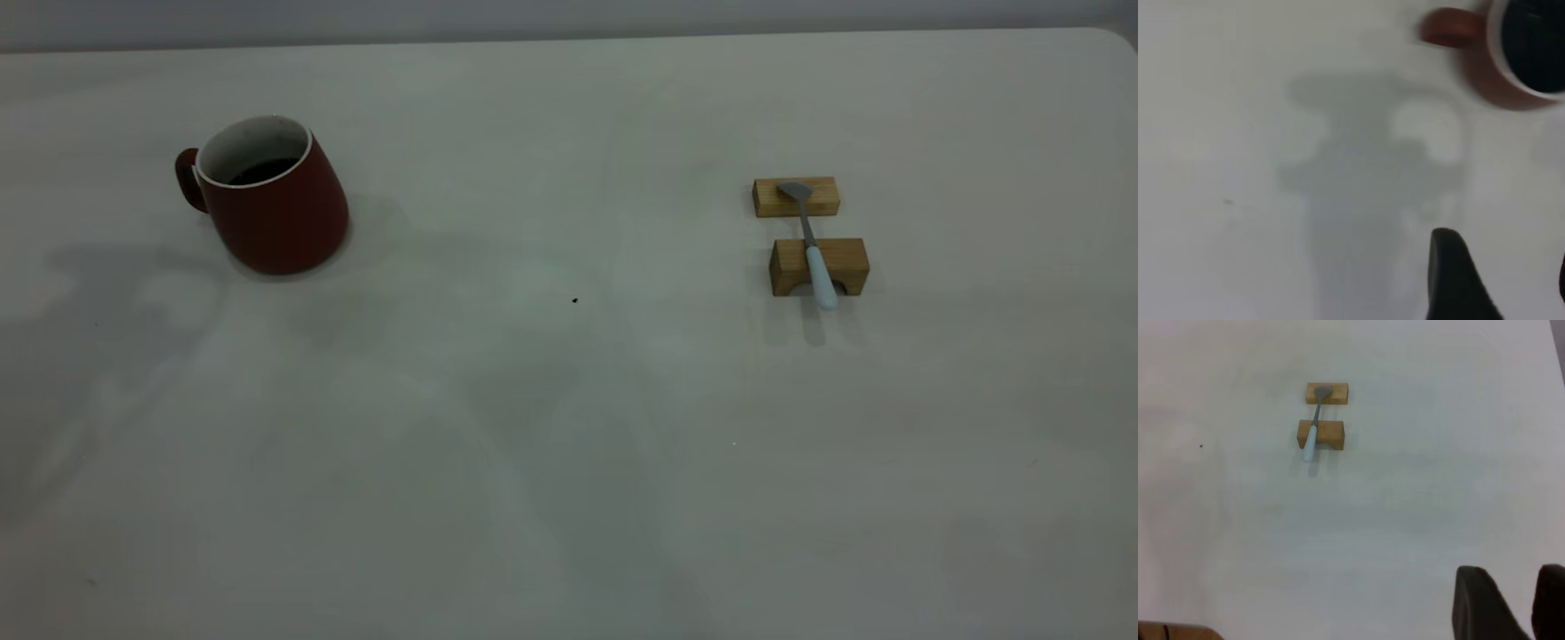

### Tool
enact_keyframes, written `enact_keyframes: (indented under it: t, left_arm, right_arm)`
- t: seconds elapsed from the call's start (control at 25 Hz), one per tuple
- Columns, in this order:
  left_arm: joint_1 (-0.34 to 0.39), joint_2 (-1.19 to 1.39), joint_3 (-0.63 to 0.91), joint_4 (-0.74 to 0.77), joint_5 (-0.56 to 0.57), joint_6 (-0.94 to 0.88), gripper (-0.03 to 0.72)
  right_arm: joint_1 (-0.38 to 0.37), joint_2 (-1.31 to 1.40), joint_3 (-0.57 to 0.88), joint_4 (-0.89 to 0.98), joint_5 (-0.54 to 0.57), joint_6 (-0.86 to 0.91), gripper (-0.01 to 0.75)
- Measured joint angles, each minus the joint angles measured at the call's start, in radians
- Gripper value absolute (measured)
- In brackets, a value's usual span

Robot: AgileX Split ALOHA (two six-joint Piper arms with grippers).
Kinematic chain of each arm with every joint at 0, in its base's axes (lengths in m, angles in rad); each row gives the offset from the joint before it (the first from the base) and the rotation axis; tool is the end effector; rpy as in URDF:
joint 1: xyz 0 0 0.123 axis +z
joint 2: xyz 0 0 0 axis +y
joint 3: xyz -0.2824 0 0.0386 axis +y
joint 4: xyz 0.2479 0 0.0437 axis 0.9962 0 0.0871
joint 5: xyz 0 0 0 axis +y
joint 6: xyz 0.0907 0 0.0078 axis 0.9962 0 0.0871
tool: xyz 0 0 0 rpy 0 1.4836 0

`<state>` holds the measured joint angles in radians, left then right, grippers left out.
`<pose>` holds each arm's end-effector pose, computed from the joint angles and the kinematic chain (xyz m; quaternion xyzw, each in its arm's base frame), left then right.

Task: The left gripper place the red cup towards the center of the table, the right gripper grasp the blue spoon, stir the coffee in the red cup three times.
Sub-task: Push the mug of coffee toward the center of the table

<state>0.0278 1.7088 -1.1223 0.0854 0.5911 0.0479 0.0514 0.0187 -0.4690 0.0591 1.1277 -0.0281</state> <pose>0.3495 0.0141 0.2160 0.0385 0.9701 0.0405 0.2363 -0.0022 0.0048 0.2635 -0.0364 0.8811 0.0350 0.4703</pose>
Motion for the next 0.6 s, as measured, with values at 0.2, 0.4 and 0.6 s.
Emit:
enact_keyframes:
  t: [0.2,0.4,0.6]
  left_arm:
    - [0.067,0.212,-0.189,0.088,0.044,0.061,0.448]
    - [0.092,0.396,-0.36,0.102,0.061,0.218,0.447]
    - [0.092,0.611,-0.561,0.076,0.09,0.427,0.446]
  right_arm:
    - [0.0,0.0,0.0,0.0,0.0,0.0,0.237]
    - [0.0,0.0,0.0,0.0,0.0,0.0,0.237]
    - [0.0,0.0,0.0,0.0,0.0,0.0,0.237]
